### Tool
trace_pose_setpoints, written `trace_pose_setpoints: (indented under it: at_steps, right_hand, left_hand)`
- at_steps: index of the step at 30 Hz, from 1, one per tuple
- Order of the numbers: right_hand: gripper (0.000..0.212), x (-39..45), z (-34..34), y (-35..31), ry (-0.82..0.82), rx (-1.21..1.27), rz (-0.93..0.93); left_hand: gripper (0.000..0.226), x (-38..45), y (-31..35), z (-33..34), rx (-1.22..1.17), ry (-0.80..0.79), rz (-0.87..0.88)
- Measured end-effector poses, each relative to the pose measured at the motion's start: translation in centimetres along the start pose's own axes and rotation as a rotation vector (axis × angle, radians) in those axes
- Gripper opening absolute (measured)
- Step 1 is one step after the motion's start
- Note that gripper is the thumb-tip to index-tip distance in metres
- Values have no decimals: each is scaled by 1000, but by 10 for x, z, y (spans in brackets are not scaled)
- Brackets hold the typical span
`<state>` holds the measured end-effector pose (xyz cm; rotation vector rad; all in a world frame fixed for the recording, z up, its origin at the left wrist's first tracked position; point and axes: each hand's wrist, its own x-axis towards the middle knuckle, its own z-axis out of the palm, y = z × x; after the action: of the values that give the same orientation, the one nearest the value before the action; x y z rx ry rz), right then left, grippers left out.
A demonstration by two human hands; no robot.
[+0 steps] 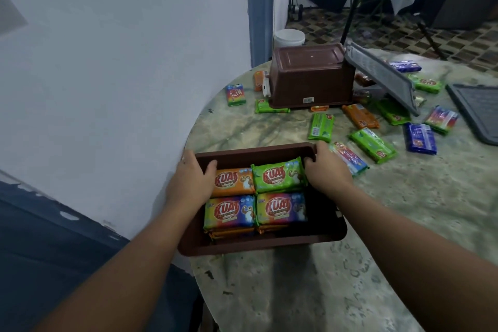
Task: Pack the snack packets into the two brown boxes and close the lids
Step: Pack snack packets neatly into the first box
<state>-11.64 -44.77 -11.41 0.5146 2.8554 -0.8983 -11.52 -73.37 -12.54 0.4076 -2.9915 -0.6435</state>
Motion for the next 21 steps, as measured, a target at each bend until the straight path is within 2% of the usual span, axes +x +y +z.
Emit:
trace_pose_setpoints:
  at_steps: [2,7,15,21]
  right_hand:
    - [16,0,1,1,9,15,-19]
    - [48,-3,0,6,10,26,-97]
    - [39,-21,-17,36,39,25,-42]
    - [45,-35,-44,87,104,-4,59]
  left_hand:
    - [54,4,-2,4,-10,-20,9]
    - [44,9,0,6,-14,-8,36]
    - [47,2,28,16,14,-34,134]
    - [47,-16,75,37,13,-87,232]
